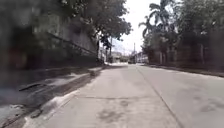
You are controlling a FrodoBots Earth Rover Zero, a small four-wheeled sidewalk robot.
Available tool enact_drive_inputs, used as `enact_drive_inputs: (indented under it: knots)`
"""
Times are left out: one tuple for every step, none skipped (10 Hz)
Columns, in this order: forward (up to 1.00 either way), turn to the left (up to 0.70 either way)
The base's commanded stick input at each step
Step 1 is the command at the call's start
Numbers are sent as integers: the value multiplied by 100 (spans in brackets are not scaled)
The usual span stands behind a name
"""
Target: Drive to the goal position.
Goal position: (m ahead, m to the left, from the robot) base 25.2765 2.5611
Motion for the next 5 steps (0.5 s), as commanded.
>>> enact_drive_inputs:
  knots:
    - [100, 0]
    - [100, -2]
    - [100, -3]
    - [100, -8]
    - [100, -15]
